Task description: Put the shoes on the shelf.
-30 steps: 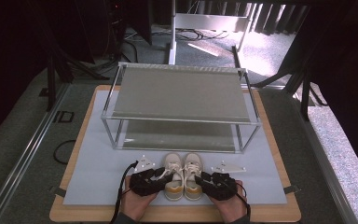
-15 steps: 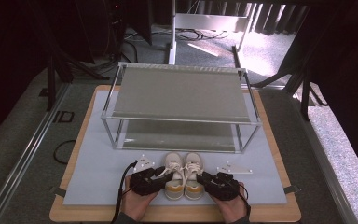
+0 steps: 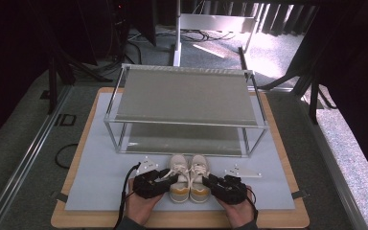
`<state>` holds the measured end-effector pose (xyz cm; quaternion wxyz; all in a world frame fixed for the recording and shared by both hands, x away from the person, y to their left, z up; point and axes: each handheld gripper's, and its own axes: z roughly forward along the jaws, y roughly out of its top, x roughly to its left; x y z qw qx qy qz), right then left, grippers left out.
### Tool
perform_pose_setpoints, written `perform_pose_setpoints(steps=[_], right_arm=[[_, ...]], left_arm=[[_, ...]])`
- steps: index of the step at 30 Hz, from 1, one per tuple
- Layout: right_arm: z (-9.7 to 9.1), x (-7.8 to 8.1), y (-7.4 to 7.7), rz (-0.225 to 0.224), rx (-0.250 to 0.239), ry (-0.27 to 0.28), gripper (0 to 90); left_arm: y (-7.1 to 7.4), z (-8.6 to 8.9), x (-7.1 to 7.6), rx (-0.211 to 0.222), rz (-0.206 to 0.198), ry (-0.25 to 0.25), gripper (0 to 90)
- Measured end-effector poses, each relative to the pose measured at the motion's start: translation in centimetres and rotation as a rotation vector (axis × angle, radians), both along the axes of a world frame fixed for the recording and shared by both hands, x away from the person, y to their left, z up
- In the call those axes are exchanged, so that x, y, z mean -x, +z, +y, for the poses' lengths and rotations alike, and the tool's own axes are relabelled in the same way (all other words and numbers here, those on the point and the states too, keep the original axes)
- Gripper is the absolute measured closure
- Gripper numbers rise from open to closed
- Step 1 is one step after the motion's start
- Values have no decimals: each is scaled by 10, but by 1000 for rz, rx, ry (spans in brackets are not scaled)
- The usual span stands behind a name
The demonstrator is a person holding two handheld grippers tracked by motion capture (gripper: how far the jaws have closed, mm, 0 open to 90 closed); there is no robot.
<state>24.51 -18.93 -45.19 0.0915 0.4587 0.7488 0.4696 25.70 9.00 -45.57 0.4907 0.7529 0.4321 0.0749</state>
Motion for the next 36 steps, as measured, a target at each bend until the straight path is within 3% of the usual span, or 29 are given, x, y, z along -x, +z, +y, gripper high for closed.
perform_pose_setpoints(steps=[19, 36], right_arm=[[0, -9, 9, -29, -24, -10, 721], [1, -30, 10, -50, -34, -27, 722]], left_arm=[[9, 1, -11, 20, -13, 11, 564], [12, -1, -31, 14, -38, 38, 565]])
